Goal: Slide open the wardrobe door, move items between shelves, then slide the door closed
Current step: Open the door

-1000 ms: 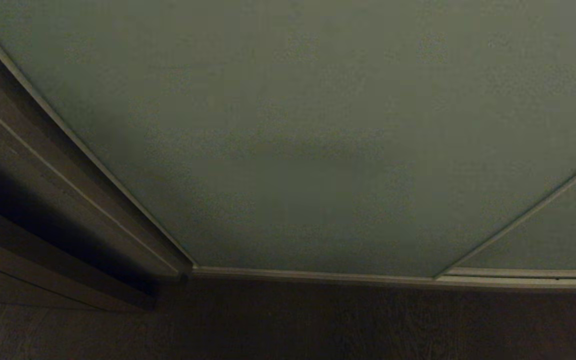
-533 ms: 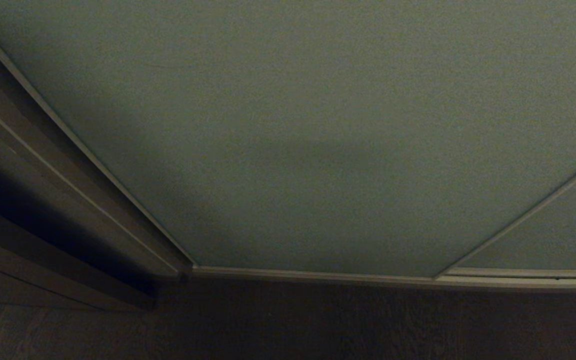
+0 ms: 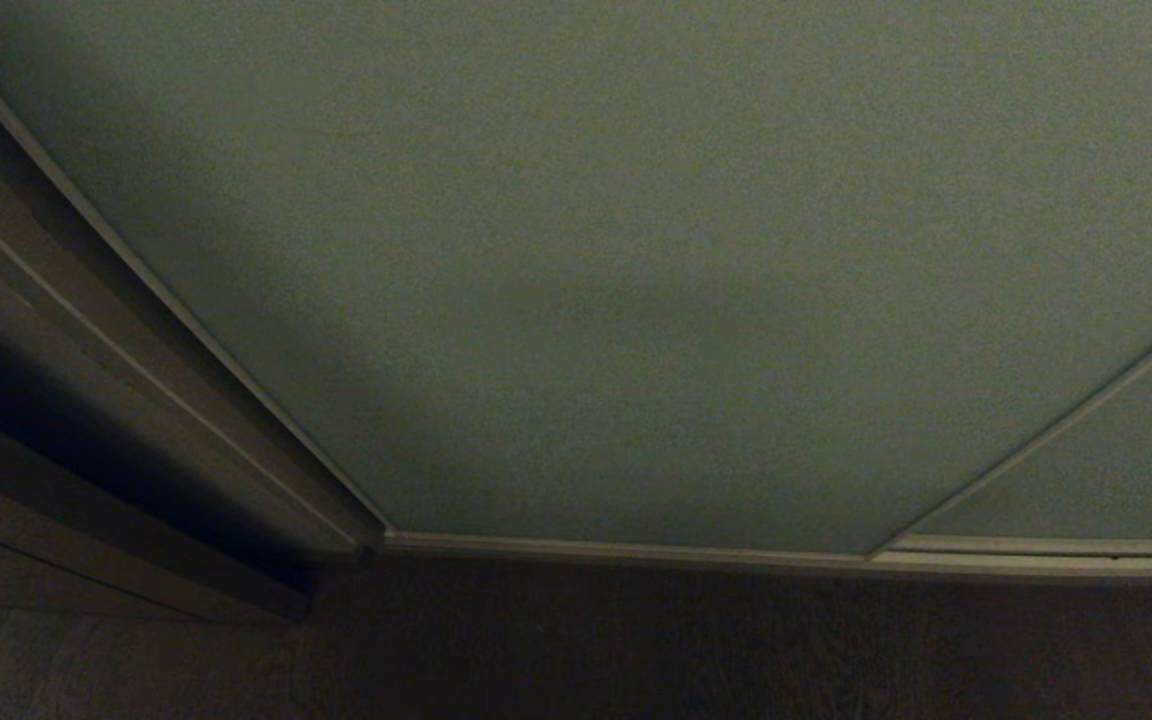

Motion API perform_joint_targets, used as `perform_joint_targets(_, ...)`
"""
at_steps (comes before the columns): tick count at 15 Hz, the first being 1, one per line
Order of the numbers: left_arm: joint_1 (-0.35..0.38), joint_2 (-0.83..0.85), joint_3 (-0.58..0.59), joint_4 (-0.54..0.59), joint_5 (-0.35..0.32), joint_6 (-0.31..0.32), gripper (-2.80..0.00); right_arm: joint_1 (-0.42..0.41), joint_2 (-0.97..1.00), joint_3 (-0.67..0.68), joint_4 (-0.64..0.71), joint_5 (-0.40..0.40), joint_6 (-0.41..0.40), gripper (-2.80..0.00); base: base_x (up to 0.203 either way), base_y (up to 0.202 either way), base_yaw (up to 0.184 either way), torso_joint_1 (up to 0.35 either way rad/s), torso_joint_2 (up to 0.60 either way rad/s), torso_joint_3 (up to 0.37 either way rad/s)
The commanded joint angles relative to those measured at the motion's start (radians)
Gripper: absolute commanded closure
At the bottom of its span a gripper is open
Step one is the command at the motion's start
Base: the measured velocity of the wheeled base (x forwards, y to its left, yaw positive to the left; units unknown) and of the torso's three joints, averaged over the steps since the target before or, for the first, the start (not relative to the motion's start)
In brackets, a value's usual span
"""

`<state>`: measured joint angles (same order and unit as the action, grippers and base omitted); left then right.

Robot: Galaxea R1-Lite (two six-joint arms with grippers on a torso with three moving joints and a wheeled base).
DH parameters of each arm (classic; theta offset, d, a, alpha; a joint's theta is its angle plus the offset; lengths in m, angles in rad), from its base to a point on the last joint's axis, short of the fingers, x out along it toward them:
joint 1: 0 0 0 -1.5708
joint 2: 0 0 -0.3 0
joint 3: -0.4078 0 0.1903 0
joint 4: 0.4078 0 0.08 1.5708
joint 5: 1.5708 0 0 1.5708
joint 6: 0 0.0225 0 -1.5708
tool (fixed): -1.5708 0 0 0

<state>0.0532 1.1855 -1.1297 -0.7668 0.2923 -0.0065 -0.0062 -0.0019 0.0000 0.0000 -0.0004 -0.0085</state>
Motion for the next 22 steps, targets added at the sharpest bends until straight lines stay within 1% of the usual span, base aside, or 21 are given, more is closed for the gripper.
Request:
perform_joint_targets(1,0.0,0.03,-0.031,0.014,0.002,-0.004,0.0,0.0,0.0,0.002,0.0,-0.001,-0.001,0.0,0.0,0.0,0.0,0.0,0.0,0.0)
perform_joint_targets(5,0.0,0.052,-0.053,0.032,0.001,-0.006,0.0,0.0,0.0,0.0,0.0,0.0,-0.001,0.0,0.0,0.0,0.0,0.0,0.0,0.0)
perform_joint_targets(8,0.002,0.07,-0.056,0.078,-0.02,-0.046,0.0,0.0,0.0,0.0,0.0,-0.001,-0.001,0.0,0.0,0.0,0.0,0.0,0.0,0.0)
perform_joint_targets(10,0.0,0.079,-0.069,0.103,-0.029,-0.06,0.0,0.0,0.0,0.0,0.0,-0.001,-0.001,0.0,0.0,0.0,0.0,0.0,0.0,0.0)
perform_joint_targets(12,0.002,0.092,-0.09,0.124,-0.042,-0.064,0.0,0.0,0.0,0.001,0.0,0.0,-0.001,0.0,0.0,0.0,0.0,0.0,0.0,0.0)
perform_joint_targets(15,0.002,0.111,-0.098,0.125,-0.045,-0.063,0.0,0.0,0.0,0.001,0.0,-0.001,-0.001,0.0,0.0,0.0,0.0,0.0,0.0,0.0)
perform_joint_targets(19,0.0,0.102,-0.096,0.132,-0.103,-0.066,0.0,0.0,0.0,0.0,0.0,0.0,-0.001,0.0,0.0,0.0,0.0,0.0,0.0,0.0)
perform_joint_targets(22,-0.003,0.073,-0.094,0.171,-0.152,-0.066,0.0,0.0,0.0,0.001,0.0,0.0,-0.001,0.0,0.0,0.0,0.0,0.0,0.0,0.0)
